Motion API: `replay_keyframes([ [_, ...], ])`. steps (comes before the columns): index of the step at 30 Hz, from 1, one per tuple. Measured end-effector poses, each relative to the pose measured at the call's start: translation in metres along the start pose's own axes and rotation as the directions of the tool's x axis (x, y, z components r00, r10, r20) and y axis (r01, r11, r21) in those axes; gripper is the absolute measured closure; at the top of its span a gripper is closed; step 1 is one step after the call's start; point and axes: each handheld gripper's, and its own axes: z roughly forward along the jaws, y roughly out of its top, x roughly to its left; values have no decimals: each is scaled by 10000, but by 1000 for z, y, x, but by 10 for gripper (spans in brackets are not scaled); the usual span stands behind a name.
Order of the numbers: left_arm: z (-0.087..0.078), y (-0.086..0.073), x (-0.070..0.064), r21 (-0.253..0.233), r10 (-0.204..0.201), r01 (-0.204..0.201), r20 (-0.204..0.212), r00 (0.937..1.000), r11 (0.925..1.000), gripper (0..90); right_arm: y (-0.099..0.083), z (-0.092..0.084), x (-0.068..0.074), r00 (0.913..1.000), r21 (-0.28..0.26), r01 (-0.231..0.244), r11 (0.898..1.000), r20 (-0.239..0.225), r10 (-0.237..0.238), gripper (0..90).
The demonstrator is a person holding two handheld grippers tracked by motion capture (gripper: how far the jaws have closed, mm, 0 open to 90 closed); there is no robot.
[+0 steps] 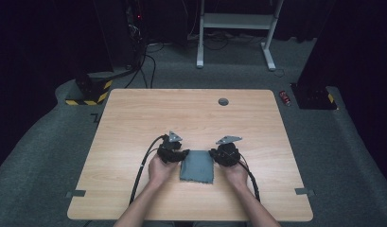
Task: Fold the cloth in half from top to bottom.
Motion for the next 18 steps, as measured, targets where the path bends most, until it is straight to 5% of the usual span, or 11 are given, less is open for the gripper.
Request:
replay_keyframes([
  [3,-2,0,1,43,-1,2,-73,10000,10000,521,-2,-4,-5,9997,-5,-224,9997,39,224,799],
  [9,-10,3,6,-331,-647,663,456,9969,9973,509,4,-8,-4,9995,-348,-296,9990,-127,292,702],
  [14,-3,0,5,98,-482,481,141,9987,9988,504,7,5,-3,9998,42,-188,9998,-45,189,700],
  [18,-2,1,-1,197,128,-128,9,9999,9997,583,7,7,0,9998,64,170,9998,128,-171,836],
])
